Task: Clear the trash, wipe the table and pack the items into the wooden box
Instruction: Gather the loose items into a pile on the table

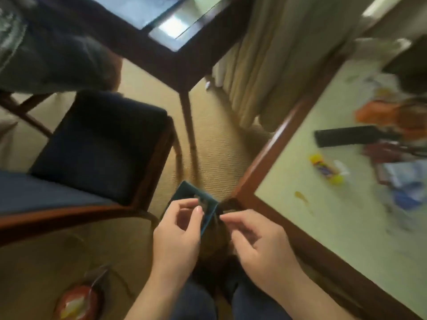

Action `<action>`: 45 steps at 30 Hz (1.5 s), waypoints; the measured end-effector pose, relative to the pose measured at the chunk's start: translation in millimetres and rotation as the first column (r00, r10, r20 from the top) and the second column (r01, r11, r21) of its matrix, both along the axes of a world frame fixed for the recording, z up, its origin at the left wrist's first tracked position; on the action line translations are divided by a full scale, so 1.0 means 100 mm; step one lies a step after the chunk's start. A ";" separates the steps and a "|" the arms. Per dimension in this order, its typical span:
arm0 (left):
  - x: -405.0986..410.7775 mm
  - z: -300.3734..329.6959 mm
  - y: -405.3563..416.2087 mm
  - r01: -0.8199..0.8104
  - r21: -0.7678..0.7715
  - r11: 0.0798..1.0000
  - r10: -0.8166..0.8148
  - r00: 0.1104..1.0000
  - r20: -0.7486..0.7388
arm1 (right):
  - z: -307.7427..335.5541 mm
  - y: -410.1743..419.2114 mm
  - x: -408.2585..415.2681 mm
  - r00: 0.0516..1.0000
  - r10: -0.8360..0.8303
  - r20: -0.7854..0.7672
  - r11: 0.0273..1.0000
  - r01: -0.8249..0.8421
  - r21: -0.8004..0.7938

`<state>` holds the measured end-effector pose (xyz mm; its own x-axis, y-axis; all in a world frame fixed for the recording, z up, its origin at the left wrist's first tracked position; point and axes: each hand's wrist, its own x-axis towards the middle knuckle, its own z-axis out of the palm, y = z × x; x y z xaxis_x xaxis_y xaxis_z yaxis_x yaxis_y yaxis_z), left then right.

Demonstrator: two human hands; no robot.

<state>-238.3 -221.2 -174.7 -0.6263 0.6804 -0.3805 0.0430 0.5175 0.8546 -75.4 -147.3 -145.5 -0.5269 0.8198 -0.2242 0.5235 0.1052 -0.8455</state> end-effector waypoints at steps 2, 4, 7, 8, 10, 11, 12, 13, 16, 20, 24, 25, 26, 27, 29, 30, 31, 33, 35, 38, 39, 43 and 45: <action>0.22 0.56 0.15 0.154 0.054 0.987 -0.153 0.988 -0.008 | 0.49 0.08 0.34 0.985 -0.173 0.002 0.982 0.172 0.072; 0.44 0.98 0.38 0.322 0.092 0.942 -0.319 0.947 -0.043 | 0.88 0.17 0.71 0.945 -0.328 0.002 0.940 0.326 0.101; 0.77 1.41 0.80 0.511 0.103 0.853 -0.500 0.859 -0.113 | 1.23 0.28 1.26 0.865 -0.502 0.018 0.859 0.496 0.128; 0.90 1.51 0.96 0.560 0.107 0.821 -0.544 0.826 -0.149 | 1.32 0.32 1.46 0.825 -0.565 0.022 0.821 0.558 0.123; 1.19 1.68 1.27 0.642 0.097 0.761 -0.613 0.759 -0.219 | 1.42 0.40 1.86 0.736 -0.677 0.011 0.732 0.672 0.109; 1.35 1.74 1.41 0.677 0.087 0.731 -0.642 0.725 -0.247 | 1.46 0.44 2.07 0.688 -0.725 -0.001 0.685 0.721 0.104; 1.52 1.79 1.55 0.705 0.083 0.705 -0.664 0.696 -0.274 | 1.47 0.48 2.27 0.644 -0.765 -0.011 0.640 0.761 0.102; 1.70 1.80 1.66 0.728 0.082 0.681 -0.680 0.669 -0.299 | 1.47 0.52 2.48 0.603 -0.798 -0.014 0.598 0.795 0.103; 2.27 1.77 1.92 0.795 0.047 0.605 -0.731 0.578 -0.362 | 1.38 0.67 3.08 0.518 -0.855 0.003 0.516 0.851 0.101; 3.03 1.47 2.19 0.844 -0.012 0.536 -0.783 0.492 -0.382 | 1.11 1.00 3.81 0.489 -0.870 0.064 0.493 0.865 0.090; 3.72 1.12 2.54 0.865 -0.105 0.490 -0.824 0.421 -0.381 | 0.86 1.55 4.41 0.522 -0.832 0.186 0.545 0.833 0.100; 3.86 1.03 2.64 0.867 -0.134 0.479 -0.830 0.398 -0.390 | 0.80 1.72 4.54 0.536 -0.816 0.216 0.564 0.819 0.101; 3.97 0.94 2.75 0.866 -0.161 0.473 -0.834 0.380 -0.400 | 0.73 1.91 4.66 0.549 -0.798 0.248 0.586 0.804 0.104; 4.07 0.86 2.85 0.862 -0.199 0.466 -0.838 0.358 -0.413 | 0.67 2.11 4.76 0.559 -0.778 0.286 0.606 0.788 0.109; 4.22 0.71 3.03 0.858 -0.289 0.425 -0.858 0.280 -0.429 | 0.56 2.53 4.95 0.566 -0.738 0.367 0.642 0.757 0.123; 4.28 0.62 3.09 0.856 -0.335 0.393 -0.872 0.232 -0.430 | 0.50 2.72 5.03 0.565 -0.720 0.403 0.656 0.743 0.132; 4.32 0.55 3.13 0.854 -0.376 0.360 -0.882 0.180 -0.435 | 0.45 2.91 5.11 0.560 -0.706 0.434 0.668 0.731 0.142; 4.38 0.42 3.17 0.846 -0.439 0.303 -0.890 0.086 -0.449 | 0.35 3.25 5.25 0.539 -0.683 0.493 0.684 0.709 0.174; 4.39 0.32 3.18 0.834 -0.488 0.257 -0.894 0.013 -0.448 | 0.28 3.50 5.35 0.505 -0.667 0.548 0.691 0.693 0.203; 4.36 0.24 3.14 0.835 -0.506 0.215 -0.877 -0.063 -0.477 | 0.23 3.64 5.30 0.467 -0.698 0.543 0.680 0.672 0.295; 4.34 0.24 3.11 0.856 -0.471 0.215 -0.876 -0.045 -0.481 | 0.22 3.62 5.21 0.480 -0.713 0.511 0.679 0.655 0.331; 4.10 0.40 2.94 0.911 -0.297 0.287 -0.851 0.101 -0.515 | 0.14 3.19 4.60 0.671 -0.636 0.383 0.770 0.514 0.378; 3.85 0.51 2.82 0.898 -0.238 0.369 -0.819 0.194 -0.540 | 0.10 2.78 4.19 0.787 -0.526 0.323 0.833 0.400 0.382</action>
